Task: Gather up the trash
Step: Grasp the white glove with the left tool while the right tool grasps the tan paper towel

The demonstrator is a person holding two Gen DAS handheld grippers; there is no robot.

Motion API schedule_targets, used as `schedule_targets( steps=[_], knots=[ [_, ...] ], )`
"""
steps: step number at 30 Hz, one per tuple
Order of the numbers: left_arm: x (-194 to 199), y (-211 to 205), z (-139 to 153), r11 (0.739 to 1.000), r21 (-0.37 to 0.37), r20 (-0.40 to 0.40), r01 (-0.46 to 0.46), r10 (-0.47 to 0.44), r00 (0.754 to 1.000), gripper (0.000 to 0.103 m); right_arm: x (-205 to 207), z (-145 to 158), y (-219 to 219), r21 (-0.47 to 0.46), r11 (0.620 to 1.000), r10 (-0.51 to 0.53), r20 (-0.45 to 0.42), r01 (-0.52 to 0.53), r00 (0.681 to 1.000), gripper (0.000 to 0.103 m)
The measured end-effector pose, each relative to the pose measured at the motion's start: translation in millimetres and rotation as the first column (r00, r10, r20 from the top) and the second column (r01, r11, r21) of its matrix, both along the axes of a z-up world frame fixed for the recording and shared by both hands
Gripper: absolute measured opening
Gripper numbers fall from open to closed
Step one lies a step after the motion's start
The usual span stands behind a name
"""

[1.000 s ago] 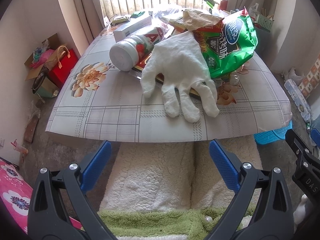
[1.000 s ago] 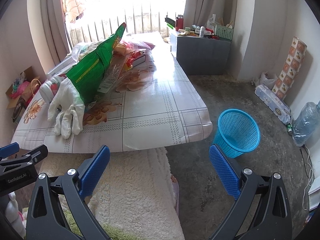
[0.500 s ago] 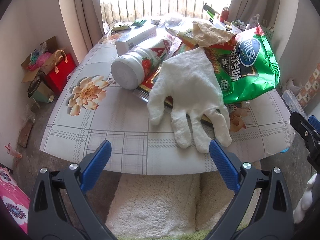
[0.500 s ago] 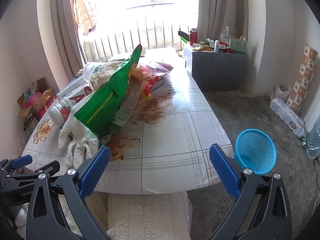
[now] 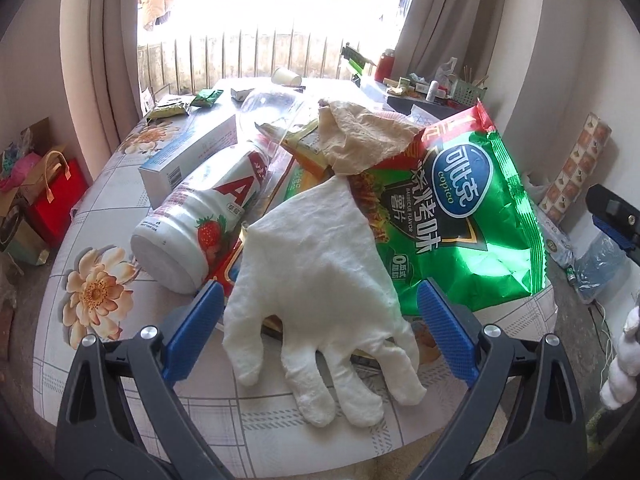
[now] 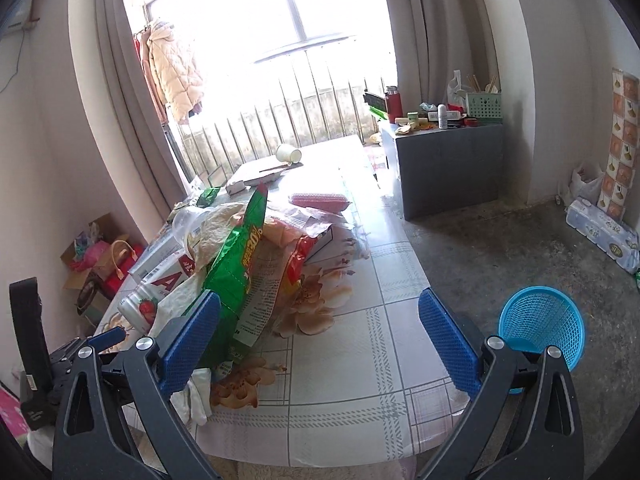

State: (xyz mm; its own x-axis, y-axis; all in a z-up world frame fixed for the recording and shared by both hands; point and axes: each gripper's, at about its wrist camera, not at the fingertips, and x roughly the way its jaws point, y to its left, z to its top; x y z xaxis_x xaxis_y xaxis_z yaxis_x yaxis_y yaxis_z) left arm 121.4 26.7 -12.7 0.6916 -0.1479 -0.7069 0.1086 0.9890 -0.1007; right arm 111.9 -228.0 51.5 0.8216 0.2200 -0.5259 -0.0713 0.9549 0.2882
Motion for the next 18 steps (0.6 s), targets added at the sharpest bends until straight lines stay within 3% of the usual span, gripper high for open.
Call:
schedule_targets(
  steps=[2,4,6,9,11,13,14,16,18],
  knots=[
    [14,-5,-9,1.0,0.03,-0.028,0.001,0.0,1.0,0.089,4,12,-2,0.018,1.0,0.024,0.02,-0.024,1.0,0.097],
    [25,-7,-20,0.999,0.049,-0.058,0.015,-0.012,0.998,0.073,17,29,1,0.025,0.995,0.096,0.038,-0.097,0.995,0.097],
    [33,-8,-29,0.998,0.053,-0.096,0.024,-0.019,0.995,0.063,34,52,13,-0.003,0.98,0.2,0.037,-0.2,0.979,0.097],
    [34,-3,-36,0.999,0.023,-0.105,0.033,-0.031,0.994,0.052,77,81,44,-0.069,0.94,0.33,-0.066,-0.334,0.942,0.097],
    [32,1,-37,0.999,0.005,-0.1,0.039,-0.038,0.994,0.045,117,91,66,-0.022,0.888,0.449,-0.164,-0.459,0.878,0.097],
    [30,8,-38,0.999,-0.03,-0.099,0.043,-0.046,0.994,0.039,155,91,91,0.059,0.809,0.578,-0.256,-0.584,0.775,0.097],
    [30,13,-39,0.998,-0.044,-0.099,0.041,-0.045,0.994,0.036,173,88,104,0.06,0.786,0.602,-0.303,-0.615,0.739,0.097],
    [25,19,-36,0.997,-0.071,-0.095,0.041,-0.048,0.994,0.028,206,75,132,-0.019,0.773,0.574,-0.407,-0.634,0.711,0.097],
    [23,24,-35,0.995,-0.088,-0.091,0.041,-0.049,0.995,0.02,230,54,160,-0.048,0.738,0.559,-0.515,-0.673,0.649,0.097]
  ],
)
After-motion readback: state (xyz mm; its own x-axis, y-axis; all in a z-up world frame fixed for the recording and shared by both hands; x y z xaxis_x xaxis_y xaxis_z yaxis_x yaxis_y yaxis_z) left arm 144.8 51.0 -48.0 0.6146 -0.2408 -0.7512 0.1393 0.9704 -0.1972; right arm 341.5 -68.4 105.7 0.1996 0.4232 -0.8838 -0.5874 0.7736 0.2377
